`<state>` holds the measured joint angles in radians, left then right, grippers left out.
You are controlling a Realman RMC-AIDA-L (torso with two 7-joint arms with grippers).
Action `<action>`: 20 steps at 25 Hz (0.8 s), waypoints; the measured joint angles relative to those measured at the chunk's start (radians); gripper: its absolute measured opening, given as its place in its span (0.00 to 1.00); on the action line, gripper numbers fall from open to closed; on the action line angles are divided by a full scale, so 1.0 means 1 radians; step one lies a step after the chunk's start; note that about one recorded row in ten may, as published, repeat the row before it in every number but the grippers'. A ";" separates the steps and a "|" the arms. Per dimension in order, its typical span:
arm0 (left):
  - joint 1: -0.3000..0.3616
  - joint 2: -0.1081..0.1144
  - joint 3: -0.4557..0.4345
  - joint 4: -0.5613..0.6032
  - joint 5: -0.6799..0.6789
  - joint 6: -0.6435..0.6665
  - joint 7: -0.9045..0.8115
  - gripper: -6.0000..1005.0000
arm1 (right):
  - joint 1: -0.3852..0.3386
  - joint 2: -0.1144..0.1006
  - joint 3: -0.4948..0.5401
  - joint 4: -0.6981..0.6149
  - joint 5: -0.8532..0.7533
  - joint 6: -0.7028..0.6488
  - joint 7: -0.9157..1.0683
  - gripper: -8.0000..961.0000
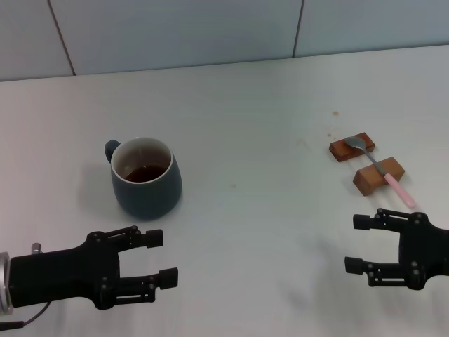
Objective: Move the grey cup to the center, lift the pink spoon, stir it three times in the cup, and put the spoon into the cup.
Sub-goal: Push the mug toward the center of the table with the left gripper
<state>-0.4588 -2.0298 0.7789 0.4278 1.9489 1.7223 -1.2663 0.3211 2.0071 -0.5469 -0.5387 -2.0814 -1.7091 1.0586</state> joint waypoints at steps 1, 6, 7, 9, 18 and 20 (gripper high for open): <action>0.000 0.000 0.000 0.000 0.000 -0.004 0.001 0.82 | 0.000 0.000 0.000 0.000 0.000 0.000 0.000 0.85; -0.001 0.002 0.001 0.000 0.000 -0.008 0.003 0.81 | 0.018 -0.001 -0.003 0.007 -0.001 0.006 0.000 0.85; -0.002 0.002 0.002 0.000 0.001 -0.009 0.003 0.81 | 0.021 0.001 -0.003 0.009 -0.001 0.008 0.000 0.85; -0.005 0.003 0.004 0.000 0.001 -0.009 0.003 0.81 | 0.027 0.004 -0.003 0.009 -0.002 0.010 0.000 0.85; -0.006 0.005 0.007 0.001 0.001 -0.010 0.004 0.79 | 0.034 0.006 -0.004 0.011 -0.006 0.011 0.000 0.85; -0.010 0.006 0.008 0.002 0.001 -0.011 0.000 0.78 | 0.033 0.007 -0.004 0.011 -0.007 0.011 0.001 0.85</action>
<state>-0.4688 -2.0237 0.7871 0.4295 1.9498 1.7118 -1.2665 0.3544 2.0138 -0.5507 -0.5276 -2.0888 -1.6976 1.0601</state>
